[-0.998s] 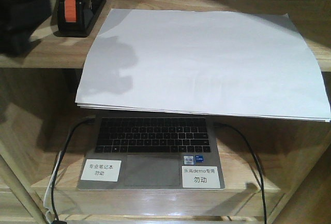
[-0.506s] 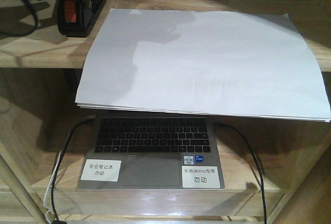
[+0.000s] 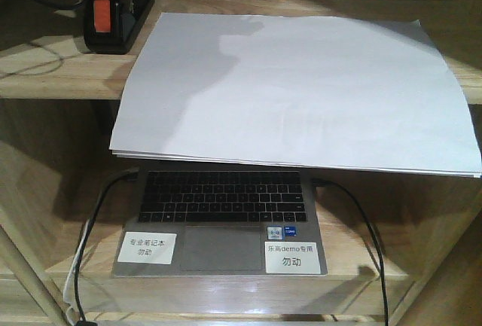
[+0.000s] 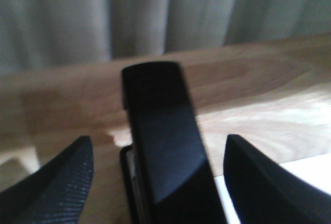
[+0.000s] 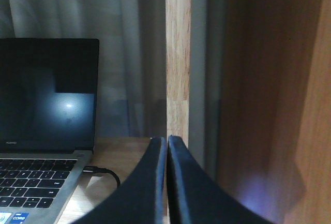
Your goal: Grab stapler and paper to desk for stapling
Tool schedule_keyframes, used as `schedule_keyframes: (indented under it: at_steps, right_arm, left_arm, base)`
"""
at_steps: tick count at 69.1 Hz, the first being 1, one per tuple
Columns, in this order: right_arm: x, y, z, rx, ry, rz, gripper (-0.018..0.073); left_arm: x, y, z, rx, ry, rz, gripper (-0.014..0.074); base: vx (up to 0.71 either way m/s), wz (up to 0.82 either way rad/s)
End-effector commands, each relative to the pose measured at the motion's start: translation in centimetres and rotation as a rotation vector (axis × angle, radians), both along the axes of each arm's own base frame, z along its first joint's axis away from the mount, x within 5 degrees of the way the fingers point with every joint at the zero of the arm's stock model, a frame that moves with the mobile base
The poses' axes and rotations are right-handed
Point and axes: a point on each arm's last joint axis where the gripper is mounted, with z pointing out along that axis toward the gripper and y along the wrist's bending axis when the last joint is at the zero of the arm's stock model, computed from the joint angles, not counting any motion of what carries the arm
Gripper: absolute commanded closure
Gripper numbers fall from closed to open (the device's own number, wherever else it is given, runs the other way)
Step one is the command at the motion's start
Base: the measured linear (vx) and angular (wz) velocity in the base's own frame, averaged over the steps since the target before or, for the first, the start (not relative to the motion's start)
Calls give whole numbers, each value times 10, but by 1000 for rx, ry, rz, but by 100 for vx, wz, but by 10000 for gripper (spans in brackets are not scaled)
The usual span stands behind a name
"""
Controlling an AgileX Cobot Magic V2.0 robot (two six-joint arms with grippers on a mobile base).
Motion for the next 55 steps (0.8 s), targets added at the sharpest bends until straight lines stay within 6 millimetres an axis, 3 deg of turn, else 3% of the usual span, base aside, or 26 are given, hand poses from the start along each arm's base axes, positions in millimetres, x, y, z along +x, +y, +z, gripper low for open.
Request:
schedule_keyframes:
  at_steps: [1, 10, 16, 22, 31, 55]
  right_arm:
    - [-1, 1, 5, -13, -72, 5, 569]
    - [-1, 1, 5, -13, -72, 5, 569]
    - [-1, 1, 5, -13, -72, 5, 569]
    - [-1, 1, 5, -13, -72, 5, 569]
    - [-1, 1, 5, -13, -72, 5, 569]
    - [-1, 1, 5, -13, -73, 5, 569]
  left_arm:
    - [-5, 2, 21, -36, -52, 6, 98]
    - [-2, 0, 20, -16, 2, 16, 116]
    - [-2, 1, 22, -28, 17, 28, 183]
    - [-4, 2, 25, -37, 12, 32, 316]
    - [-7, 3, 28, -38, -3, 30, 598]
    - [-29, 18, 50, -26, -94, 50, 603]
  base:
    - [0, 0]
    - [0, 0]
    - [0, 0]
    - [0, 0]
    - [0, 0]
    - [0, 0]
